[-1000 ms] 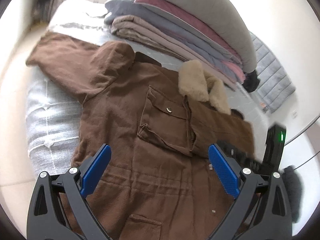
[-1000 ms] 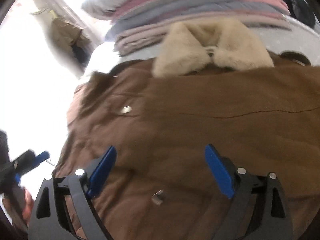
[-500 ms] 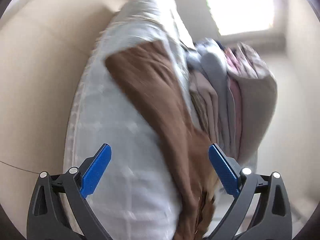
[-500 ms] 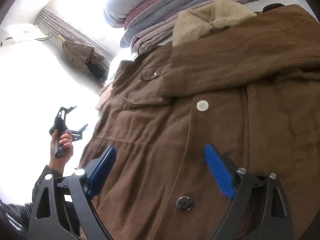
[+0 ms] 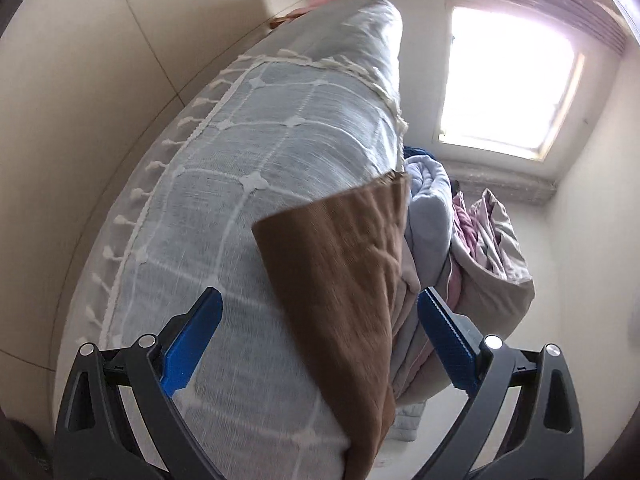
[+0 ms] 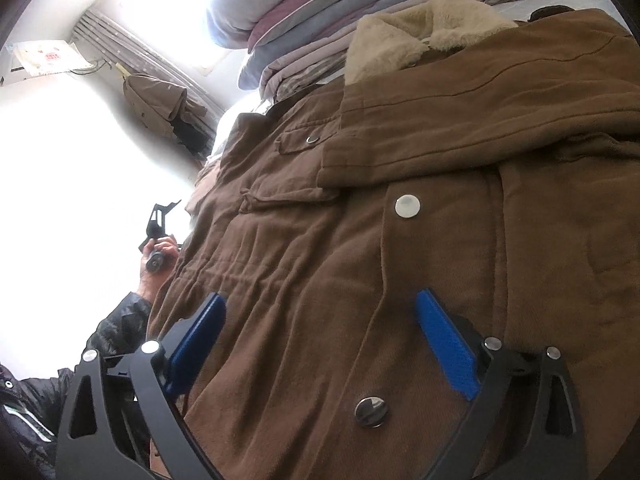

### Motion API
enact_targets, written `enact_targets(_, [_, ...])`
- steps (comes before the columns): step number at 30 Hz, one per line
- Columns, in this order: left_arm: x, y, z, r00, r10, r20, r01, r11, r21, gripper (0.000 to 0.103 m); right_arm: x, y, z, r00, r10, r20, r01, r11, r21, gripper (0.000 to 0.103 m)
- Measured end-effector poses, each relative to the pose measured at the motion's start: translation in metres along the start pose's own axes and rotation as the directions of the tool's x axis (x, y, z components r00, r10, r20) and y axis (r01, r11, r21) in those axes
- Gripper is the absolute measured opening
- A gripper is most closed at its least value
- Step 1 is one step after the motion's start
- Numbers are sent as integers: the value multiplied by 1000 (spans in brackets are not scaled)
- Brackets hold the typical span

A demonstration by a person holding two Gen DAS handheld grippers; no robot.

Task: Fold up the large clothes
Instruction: 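Grasp the other sleeve cuff with the left gripper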

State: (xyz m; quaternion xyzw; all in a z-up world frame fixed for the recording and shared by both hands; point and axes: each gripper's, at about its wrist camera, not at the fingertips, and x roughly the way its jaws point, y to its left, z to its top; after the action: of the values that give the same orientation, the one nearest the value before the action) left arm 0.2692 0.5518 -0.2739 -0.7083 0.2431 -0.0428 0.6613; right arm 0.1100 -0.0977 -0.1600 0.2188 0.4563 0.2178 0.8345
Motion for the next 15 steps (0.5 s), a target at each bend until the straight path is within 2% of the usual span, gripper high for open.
enact_targets(3, [5,2,4,998,-65,26,66,997,-26,94,0,-1,0,1000,7,0,-7,1000,1,95])
enact_targets(5, [6,-3,6,994,-100,40,100,995,-6,88,1,-1,0,1000,12,-1,-12,1000,1,96])
enact_targets(7, [11,-6,6,995,-100,12,100,995,12,61,1,0,0,1000,12,-1,-12,1000,1,96])
enact_targets(8, [15,-8,6,997,-76,-9,77,997,21,53,1,0,1,1000,13,-1,-13,1000,2,96])
enact_targets(9, [17,-9,7,999,-47,-15,47,998,34,30,1,0,1,1000,12,-1,-12,1000,2,96])
enact_targets(10, [18,-8,7,999,-29,-21,30,999,42,19,1,0,1,1000,13,-1,-13,1000,2,96])
enact_targets(11, [18,-8,7,1000,-19,-22,20,998,55,18,2,0,0,1000,13,-1,-13,1000,2,96])
enact_targets(13, [16,-13,6,1000,-6,-12,7,996,93,8,2,0,0,1000,12,-1,-12,1000,2,96])
enact_targets(15, [10,-20,3,1000,8,13,-9,991,132,6,1,0,0,1000,13,-1,-13,1000,2,96])
